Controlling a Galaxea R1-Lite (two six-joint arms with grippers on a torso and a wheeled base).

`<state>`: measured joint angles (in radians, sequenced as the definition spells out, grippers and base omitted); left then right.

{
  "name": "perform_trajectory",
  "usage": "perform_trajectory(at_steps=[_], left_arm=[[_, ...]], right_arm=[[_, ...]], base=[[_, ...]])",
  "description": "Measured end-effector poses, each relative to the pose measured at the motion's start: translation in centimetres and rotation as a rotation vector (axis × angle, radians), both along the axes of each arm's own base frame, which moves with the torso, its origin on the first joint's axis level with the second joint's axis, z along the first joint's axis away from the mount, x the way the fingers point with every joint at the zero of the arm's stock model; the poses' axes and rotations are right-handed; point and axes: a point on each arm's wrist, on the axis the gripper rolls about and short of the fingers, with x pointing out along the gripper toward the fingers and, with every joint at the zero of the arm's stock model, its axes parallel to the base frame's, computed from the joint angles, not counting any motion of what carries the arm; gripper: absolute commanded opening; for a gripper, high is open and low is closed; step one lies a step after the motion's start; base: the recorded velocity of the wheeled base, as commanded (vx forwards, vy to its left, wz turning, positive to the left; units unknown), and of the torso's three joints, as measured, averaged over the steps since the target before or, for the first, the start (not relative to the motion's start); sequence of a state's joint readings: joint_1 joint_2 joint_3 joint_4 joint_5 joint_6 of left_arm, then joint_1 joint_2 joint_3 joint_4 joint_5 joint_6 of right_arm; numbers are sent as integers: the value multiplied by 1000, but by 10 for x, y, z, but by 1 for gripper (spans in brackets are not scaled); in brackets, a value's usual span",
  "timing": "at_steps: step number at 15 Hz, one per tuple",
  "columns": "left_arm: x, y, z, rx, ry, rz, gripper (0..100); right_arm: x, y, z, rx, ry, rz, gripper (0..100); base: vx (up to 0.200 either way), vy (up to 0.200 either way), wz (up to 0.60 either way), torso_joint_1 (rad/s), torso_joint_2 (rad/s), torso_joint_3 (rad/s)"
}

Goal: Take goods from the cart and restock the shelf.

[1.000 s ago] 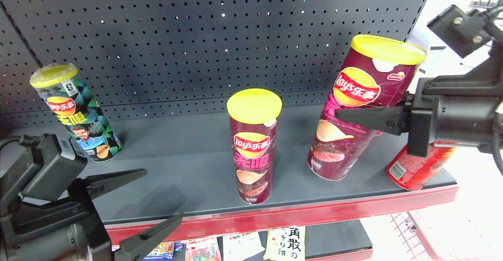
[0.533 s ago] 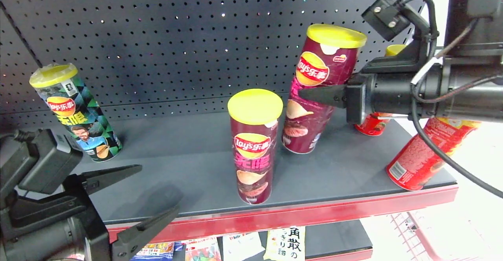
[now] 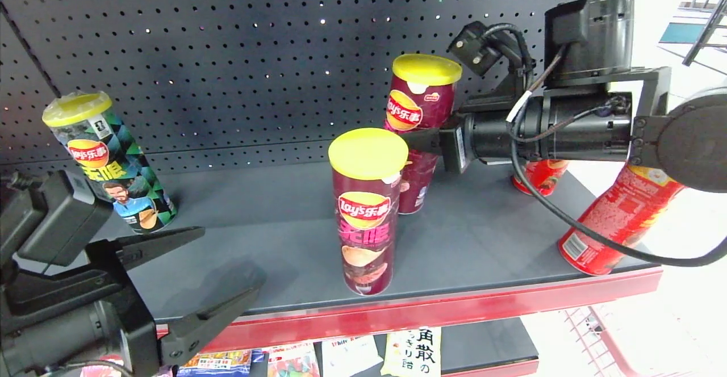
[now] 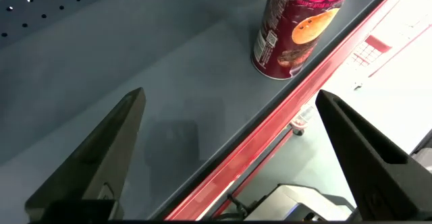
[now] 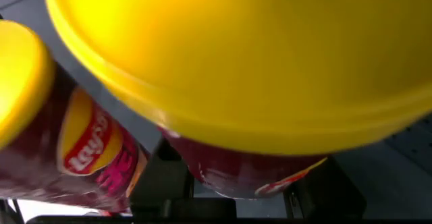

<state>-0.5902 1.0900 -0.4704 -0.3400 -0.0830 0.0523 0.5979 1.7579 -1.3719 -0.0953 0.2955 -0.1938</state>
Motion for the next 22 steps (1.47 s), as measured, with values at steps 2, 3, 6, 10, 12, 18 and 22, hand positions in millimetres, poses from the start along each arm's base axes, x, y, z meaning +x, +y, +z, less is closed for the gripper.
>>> perform_trajectory(at_steps=[2,3,6,10,12,18,22], left_arm=[[0,0,0,0,1,-2,100],[1,-1,0,2,3,-2,100],[3,-2,-1,6,11,-3,100],[4,-3,-3,10,19,-3,100],[5,-3,-3,10,21,0,100],[7,-2,-4,12,25,8,100],[8,-3,-5,15,29,9,100]], right_arm=[[5,4,-7,-11,14,3,0],[7,7,-10,-15,21,5,0],[15,12,-14,-19,27,5,0],[26,20,-17,-16,26,5,0],[29,23,-21,-19,33,7,0],[28,23,-27,-31,53,6,100],[13,11,-24,-39,62,-7,100]], base=[[0,0,0,0,0,0],[0,0,0,0,0,0],[0,0,0,0,0,0],[0,0,0,0,0,0],[0,0,0,0,0,0],[0,0,0,0,0,0],[0,0,0,0,0,0]])
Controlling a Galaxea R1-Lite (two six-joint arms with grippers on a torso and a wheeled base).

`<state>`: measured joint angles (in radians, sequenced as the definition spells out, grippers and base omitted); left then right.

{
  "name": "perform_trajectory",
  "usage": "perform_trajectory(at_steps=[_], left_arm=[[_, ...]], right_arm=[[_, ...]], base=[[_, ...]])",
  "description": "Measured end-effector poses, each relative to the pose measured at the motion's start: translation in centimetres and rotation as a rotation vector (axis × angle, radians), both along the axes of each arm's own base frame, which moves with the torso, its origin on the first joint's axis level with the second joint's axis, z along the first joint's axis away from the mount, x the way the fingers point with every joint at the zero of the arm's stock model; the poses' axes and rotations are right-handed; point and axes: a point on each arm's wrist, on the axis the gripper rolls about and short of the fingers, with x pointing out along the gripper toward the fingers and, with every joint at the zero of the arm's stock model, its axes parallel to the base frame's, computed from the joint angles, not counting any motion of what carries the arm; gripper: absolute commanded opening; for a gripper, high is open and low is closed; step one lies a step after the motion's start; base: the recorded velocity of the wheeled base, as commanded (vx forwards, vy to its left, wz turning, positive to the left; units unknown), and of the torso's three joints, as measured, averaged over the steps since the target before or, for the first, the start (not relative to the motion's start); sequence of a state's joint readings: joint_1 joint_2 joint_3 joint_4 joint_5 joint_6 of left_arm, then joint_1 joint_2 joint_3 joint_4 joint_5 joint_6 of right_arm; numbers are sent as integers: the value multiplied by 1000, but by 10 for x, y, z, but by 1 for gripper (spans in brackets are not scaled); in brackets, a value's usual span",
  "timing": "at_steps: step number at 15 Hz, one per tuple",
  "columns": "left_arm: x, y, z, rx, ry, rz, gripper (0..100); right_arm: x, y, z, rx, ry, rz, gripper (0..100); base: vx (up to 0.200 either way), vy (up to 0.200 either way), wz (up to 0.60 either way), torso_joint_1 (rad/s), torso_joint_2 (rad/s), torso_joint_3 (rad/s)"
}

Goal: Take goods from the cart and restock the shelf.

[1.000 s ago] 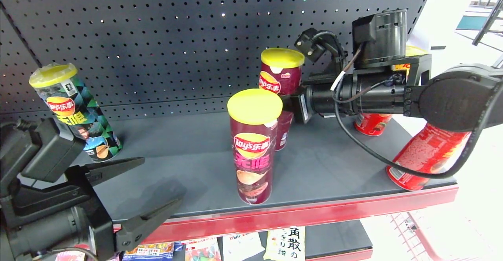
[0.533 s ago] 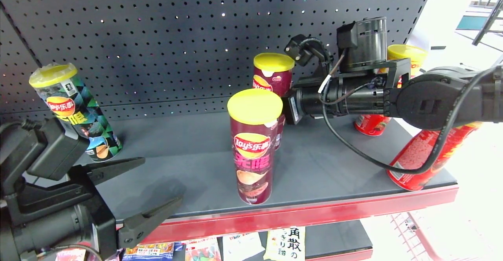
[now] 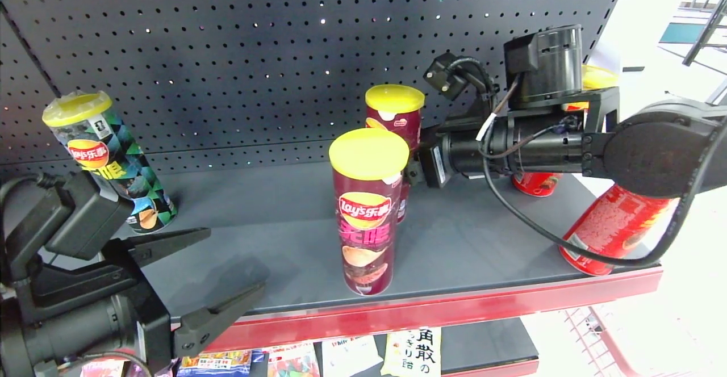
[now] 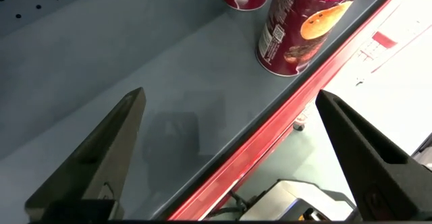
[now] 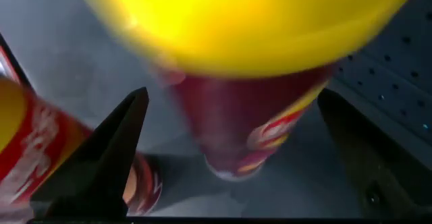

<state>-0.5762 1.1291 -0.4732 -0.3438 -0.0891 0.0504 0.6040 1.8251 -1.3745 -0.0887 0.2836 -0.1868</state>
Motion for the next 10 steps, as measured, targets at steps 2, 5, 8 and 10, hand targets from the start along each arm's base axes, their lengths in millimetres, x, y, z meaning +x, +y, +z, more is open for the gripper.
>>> perform_trajectory(at_steps=[2,5,8,10], left_arm=[[2,-2,-1,5,7,-1,100],[14,-9,5,-5,-11,3,100],[27,-17,7,3,-1,4,100],[35,-23,4,16,21,4,100]], right_arm=[[-11,-8,1,-7,5,-17,100],[-31,-24,1,-19,19,-40,100],[-54,-41,4,-4,35,-68,100],[-72,-53,5,9,41,-71,100]], base=[[0,0,0,0,0,0],[0,0,0,0,0,0],[0,0,0,0,0,0],[0,0,0,0,0,0]])
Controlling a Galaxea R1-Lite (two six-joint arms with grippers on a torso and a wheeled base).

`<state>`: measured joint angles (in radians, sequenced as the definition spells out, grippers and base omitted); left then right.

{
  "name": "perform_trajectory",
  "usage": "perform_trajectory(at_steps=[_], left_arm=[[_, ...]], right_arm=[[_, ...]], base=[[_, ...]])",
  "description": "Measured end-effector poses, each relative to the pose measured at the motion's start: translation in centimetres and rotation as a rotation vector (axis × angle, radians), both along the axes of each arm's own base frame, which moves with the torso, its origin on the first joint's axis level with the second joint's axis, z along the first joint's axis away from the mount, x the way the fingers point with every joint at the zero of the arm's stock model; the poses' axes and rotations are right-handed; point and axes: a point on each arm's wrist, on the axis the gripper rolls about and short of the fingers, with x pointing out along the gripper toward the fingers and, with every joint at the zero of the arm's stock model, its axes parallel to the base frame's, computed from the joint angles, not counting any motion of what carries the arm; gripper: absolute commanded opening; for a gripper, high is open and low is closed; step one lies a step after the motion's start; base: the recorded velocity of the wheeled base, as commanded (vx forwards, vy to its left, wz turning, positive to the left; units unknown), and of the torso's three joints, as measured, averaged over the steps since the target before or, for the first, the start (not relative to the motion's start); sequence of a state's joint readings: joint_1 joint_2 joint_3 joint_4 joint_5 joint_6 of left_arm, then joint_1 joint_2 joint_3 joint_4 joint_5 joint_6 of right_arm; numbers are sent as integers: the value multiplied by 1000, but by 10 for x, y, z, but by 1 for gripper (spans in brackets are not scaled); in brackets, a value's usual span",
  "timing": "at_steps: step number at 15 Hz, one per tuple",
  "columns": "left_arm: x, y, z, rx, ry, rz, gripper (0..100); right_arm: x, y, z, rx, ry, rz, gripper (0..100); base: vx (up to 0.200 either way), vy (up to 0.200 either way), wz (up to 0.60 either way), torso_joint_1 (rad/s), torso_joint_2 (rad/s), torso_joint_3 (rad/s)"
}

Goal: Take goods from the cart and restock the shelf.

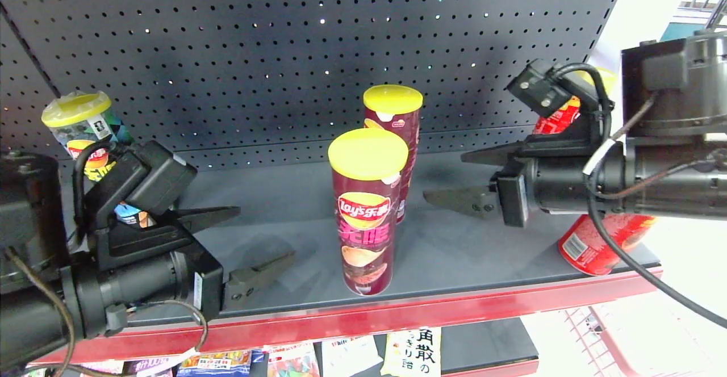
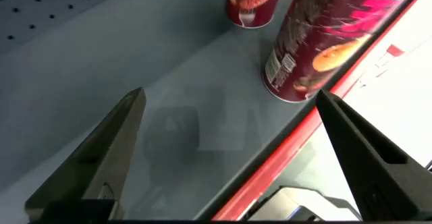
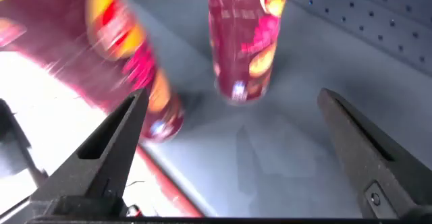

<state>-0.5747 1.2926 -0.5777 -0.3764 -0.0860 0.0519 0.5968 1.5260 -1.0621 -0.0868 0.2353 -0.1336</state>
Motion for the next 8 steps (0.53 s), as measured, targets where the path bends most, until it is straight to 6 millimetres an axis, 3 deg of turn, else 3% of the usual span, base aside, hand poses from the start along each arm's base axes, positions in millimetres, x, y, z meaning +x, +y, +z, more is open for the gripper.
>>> perform_trajectory(at_steps=[5,8], left_arm=[[17,-8,-16,46,67,16,100],[28,-13,-27,73,110,20,100]], right_arm=[[-59,-24,-7,21,9,95,100],[-99,-49,-16,40,-10,128,100]], base=[[0,0,0,0,0,0],[0,0,0,0,0,0]])
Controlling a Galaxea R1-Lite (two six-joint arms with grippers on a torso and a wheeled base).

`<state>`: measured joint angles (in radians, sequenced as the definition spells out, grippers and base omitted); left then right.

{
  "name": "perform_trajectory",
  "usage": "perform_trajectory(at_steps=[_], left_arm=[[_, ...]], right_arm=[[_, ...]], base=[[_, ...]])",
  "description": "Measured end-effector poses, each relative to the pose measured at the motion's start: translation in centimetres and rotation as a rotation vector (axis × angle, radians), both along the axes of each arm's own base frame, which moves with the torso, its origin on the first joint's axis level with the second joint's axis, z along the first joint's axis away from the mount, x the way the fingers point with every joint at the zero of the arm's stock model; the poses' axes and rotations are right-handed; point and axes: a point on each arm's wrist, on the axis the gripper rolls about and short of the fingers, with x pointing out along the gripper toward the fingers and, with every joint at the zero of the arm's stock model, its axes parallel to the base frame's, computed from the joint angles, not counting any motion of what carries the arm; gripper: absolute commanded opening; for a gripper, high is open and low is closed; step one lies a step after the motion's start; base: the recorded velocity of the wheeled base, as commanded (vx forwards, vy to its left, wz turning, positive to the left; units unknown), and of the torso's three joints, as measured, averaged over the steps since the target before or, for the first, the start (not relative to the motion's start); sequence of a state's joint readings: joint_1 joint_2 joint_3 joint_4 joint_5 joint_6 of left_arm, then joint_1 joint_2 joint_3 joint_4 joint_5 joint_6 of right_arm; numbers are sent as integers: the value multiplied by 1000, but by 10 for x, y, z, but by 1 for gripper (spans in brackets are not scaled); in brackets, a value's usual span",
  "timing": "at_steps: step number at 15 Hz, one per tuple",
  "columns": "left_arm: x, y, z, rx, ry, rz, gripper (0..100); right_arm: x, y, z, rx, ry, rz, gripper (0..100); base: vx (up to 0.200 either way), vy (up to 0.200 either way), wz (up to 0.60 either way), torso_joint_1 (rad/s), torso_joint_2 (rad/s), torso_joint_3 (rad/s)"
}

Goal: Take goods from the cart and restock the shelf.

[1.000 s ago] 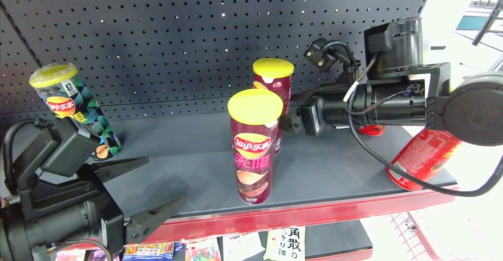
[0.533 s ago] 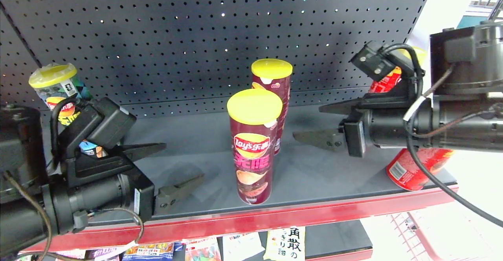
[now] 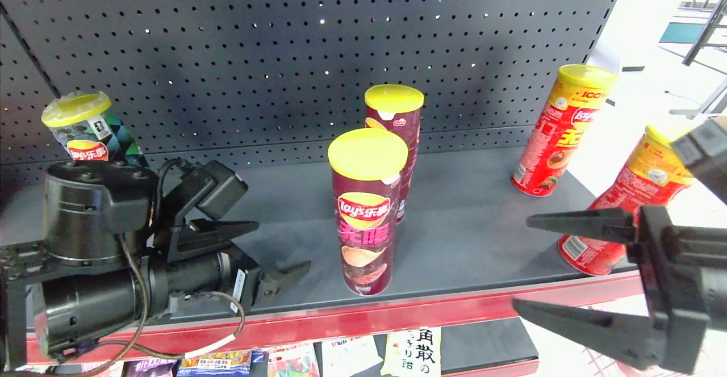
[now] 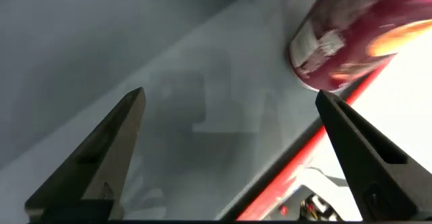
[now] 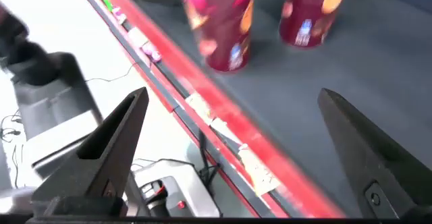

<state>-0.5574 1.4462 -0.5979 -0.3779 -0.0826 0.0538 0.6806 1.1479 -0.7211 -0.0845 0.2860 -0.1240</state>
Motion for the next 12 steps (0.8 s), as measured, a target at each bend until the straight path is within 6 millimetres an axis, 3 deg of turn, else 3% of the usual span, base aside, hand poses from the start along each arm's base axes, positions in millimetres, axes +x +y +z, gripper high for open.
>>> perform_trajectory(at_steps=[3,6,9,12], left_arm=[[11,-7,-6,-2,-4,1,100],[23,-15,-11,-2,-4,-2,100],[28,-20,-17,10,14,-6,100],[34,-24,-21,26,23,-15,100]], right_arm=[[-34,-32,0,62,-24,-70,100],[-58,-65,-2,131,11,-263,100],[-67,-82,1,211,10,-445,100],[-73,-86,8,251,-19,-487,100]], base=[[0,0,0,0,0,0],[0,0,0,0,0,0],[0,0,0,0,0,0],[0,0,0,0,0,0]])
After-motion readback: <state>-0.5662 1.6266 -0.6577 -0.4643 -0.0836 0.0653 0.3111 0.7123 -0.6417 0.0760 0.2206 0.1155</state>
